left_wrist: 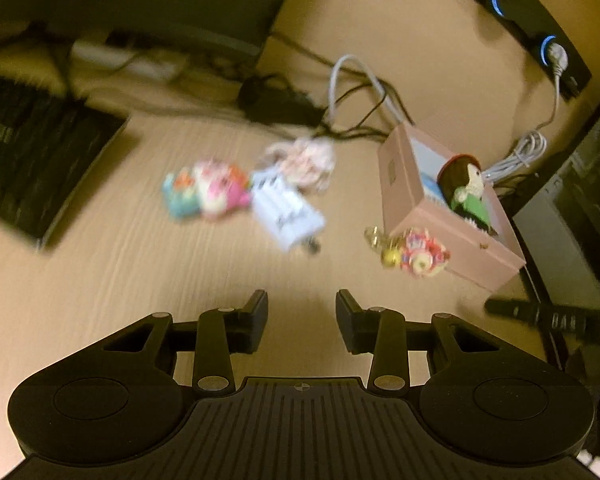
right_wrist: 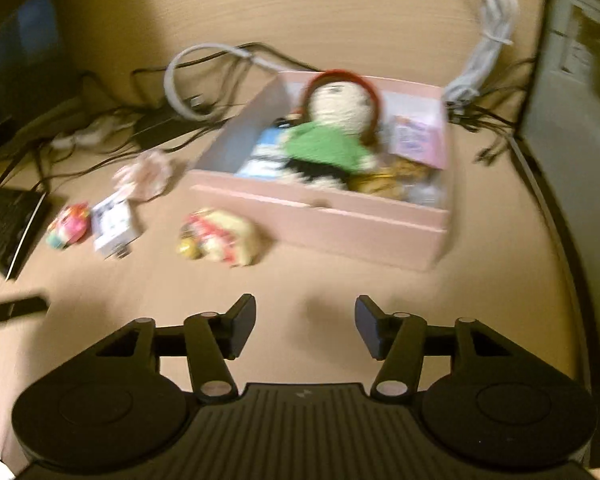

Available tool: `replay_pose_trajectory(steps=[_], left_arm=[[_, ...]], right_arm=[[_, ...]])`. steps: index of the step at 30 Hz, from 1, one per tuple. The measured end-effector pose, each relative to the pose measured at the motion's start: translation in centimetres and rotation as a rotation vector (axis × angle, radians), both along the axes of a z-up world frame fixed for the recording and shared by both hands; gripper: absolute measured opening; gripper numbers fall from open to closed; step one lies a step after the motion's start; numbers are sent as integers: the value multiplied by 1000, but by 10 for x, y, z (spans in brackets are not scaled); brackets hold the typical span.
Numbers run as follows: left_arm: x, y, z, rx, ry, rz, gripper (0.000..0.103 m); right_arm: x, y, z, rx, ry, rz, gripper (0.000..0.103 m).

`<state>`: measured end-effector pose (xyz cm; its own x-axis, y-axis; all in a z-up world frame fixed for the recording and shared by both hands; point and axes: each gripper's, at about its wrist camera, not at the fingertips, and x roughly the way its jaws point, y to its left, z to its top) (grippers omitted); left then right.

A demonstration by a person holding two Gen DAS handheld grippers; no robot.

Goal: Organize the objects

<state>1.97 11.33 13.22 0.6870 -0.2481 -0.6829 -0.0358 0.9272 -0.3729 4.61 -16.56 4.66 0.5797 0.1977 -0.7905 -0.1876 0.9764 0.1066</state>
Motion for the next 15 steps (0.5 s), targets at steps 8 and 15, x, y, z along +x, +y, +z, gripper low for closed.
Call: replay_pose_trajectory(steps=[8, 15], left_arm=[[123, -16, 16, 219, -84, -78, 44], [177, -21, -17, 213, 53, -70, 42]], right_arm=[[-14, 37, 9, -66, -38, 58, 77], [-20, 26, 24, -48, -47, 9, 80]])
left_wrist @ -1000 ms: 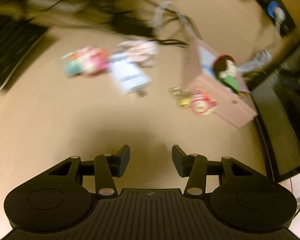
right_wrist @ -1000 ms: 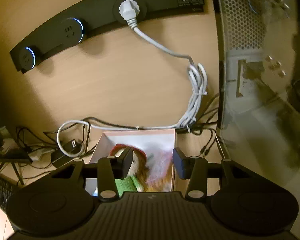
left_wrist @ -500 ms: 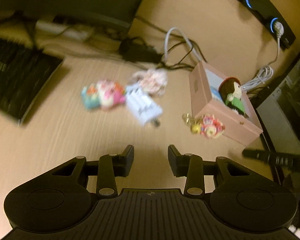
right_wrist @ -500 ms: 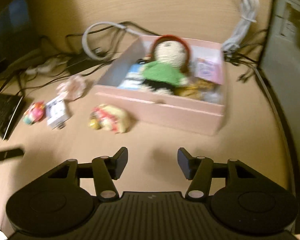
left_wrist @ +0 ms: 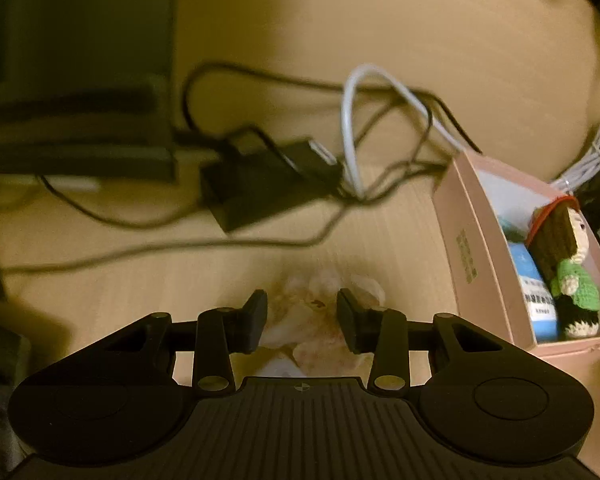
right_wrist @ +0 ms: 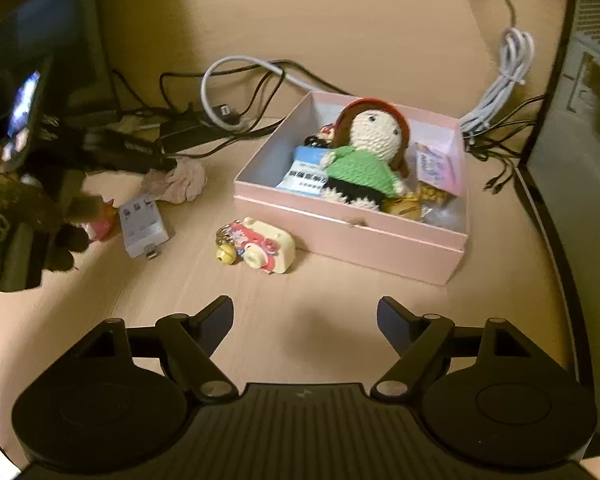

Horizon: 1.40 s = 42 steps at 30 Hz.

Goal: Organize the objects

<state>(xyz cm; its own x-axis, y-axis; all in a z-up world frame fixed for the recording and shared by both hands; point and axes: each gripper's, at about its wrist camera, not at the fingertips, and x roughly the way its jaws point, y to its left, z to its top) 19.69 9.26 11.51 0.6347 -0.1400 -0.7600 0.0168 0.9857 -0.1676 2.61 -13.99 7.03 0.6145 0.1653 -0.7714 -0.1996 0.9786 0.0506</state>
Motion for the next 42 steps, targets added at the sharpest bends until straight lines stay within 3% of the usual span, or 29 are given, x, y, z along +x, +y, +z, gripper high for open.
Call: replay_pose_trajectory(steps=[8, 14, 16, 19, 22, 25, 34, 42], left_arm=[[-63, -33, -4, -106, 75, -151, 41], [-126, -38, 2, -141, 54, -129, 41], [-141, -38, 1, -137, 58, -104, 41], [-159, -46, 1, -60, 69, -82, 41], [-169, -50, -3, -18, 85, -72, 41], [-173, -50, -9, -26, 108, -61, 41], [-177, -62, -11, 14, 90, -76, 42], [-173, -70, -12, 46, 81, -92, 42]], right_arm=[[-1, -9, 2, 16, -2, -22, 85], [-1, -12, -13, 47, 27, -39, 91], [-1, -13, -21, 57, 53, -39, 91], [0, -12, -31, 64, 86, -30, 91], [-2, -9, -39, 59, 102, -21, 92], [-4, -5, -46, 48, 116, -20, 96], [-14, -4, -66, 17, 188, -28, 101], [-31, -7, -71, -65, 152, -1, 103]])
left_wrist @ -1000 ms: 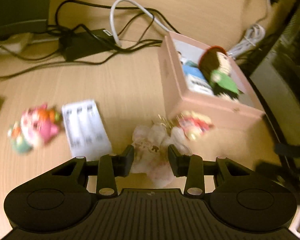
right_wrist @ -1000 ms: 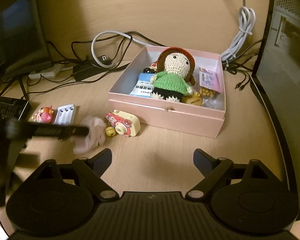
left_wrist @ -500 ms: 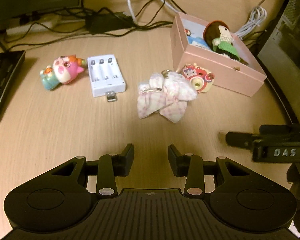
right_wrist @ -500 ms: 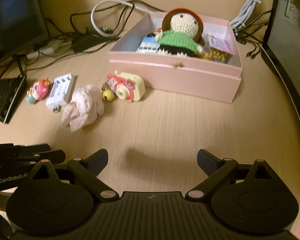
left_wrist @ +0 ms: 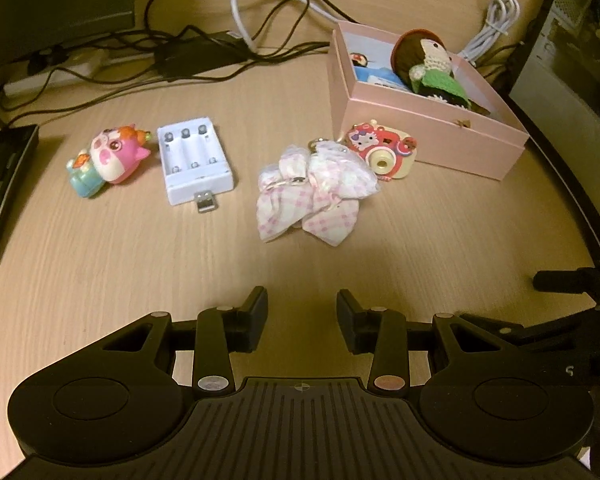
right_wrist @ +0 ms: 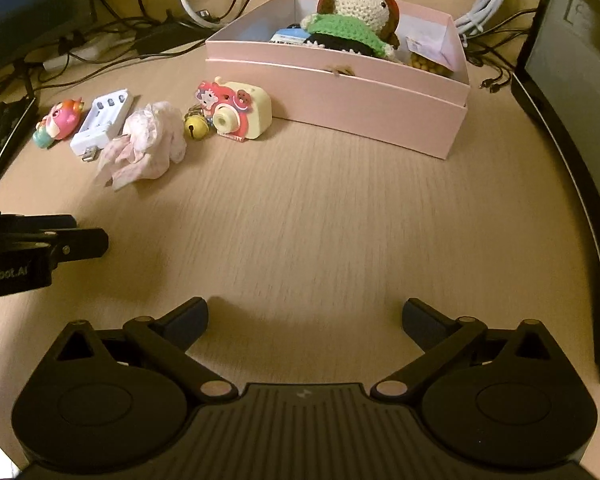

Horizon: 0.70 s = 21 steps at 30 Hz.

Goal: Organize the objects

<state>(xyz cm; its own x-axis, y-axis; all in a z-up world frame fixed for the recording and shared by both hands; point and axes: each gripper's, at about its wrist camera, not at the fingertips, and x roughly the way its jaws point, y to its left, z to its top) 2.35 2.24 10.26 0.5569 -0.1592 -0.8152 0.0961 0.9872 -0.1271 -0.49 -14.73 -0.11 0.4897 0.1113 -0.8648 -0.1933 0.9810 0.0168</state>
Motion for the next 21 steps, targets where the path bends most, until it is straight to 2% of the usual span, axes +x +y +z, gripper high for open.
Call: replay_pose_trajectory(steps=[16, 21], left_arm=[[8, -16, -2, 17, -13, -43, 49], [7, -30, -3, 98, -21, -64, 49]], right_arm=[[1, 0, -2, -3, -6, -11, 103], [2, -1, -1, 7, 16, -33, 103]])
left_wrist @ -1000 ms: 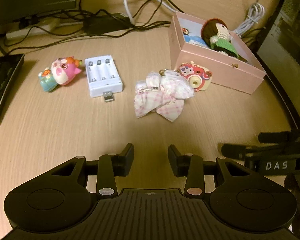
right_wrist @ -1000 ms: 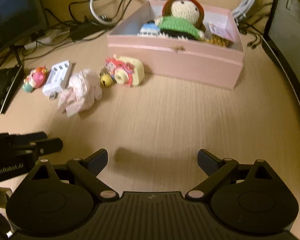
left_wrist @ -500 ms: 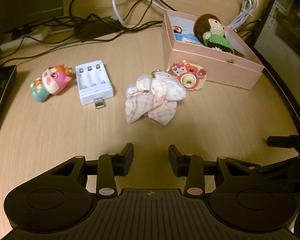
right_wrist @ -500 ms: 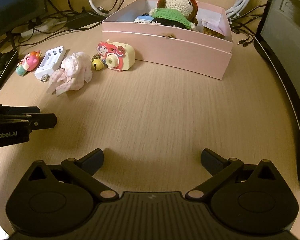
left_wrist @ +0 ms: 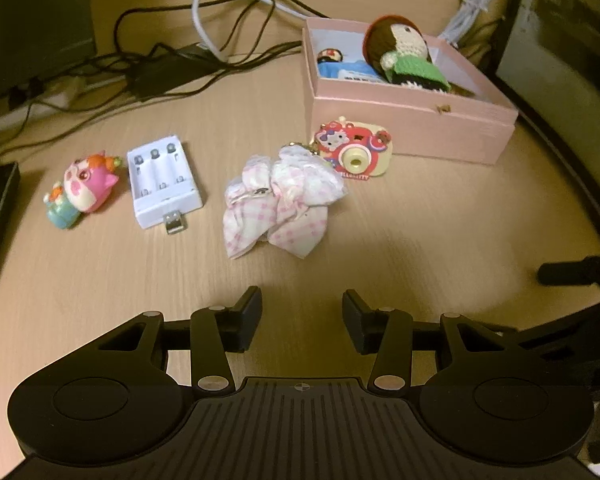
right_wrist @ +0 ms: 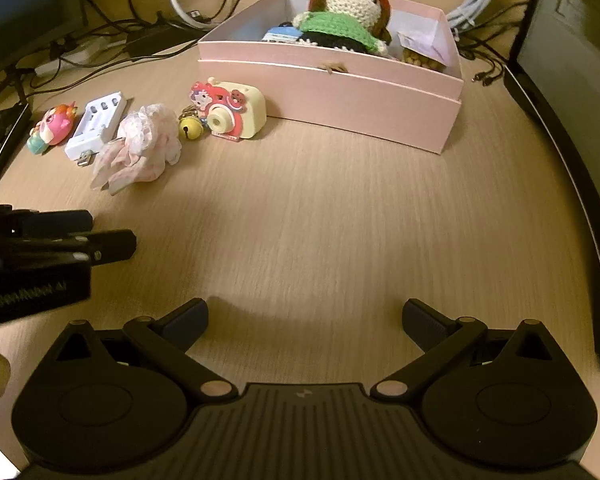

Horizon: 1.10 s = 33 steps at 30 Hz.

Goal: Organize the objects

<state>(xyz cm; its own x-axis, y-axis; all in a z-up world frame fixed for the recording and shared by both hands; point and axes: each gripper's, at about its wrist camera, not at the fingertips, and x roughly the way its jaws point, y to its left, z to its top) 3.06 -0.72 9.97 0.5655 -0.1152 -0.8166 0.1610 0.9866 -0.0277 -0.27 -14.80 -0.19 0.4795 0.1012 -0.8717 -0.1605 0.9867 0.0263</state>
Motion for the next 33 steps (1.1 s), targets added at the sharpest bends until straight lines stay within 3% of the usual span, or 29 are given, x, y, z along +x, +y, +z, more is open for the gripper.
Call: replay_pose_trajectory(steps=[6, 8, 9, 11, 14, 16, 20, 22, 25, 28, 33], left_arm=[[1, 0, 1, 17, -2, 10, 44], [2, 6, 3, -12, 7, 29, 32], [1, 12, 6, -53, 10, 36, 20], [-7, 23, 22, -124, -74, 23, 21], [-11, 28, 43, -95, -229, -33, 22], [1, 29, 45, -100, -219, -44, 25], [34, 31, 33, -89, -181, 29, 26], [51, 29, 21, -90, -109, 48, 26], [58, 20, 11, -100, -52, -4, 27], [50, 5, 2, -35, -72, -78, 27], [46, -2, 0, -4, -85, -64, 27]], right_arm=[[-1, -5, 1, 38, 0, -10, 103], [0, -10, 2, 47, -5, -18, 103], [-1, -13, 4, 54, -13, -24, 103], [-4, -22, 10, 64, -37, -31, 103], [-8, -35, 17, 56, -72, -50, 103], [-9, -44, 17, 54, -75, -67, 103], [-10, -52, 17, 63, -68, -94, 103], [-15, -51, 17, 62, -67, -92, 103], [-21, -48, 18, 47, -77, -75, 103], [-24, -48, 20, 36, -82, -64, 103], [-24, -41, 23, 43, -113, -13, 103]])
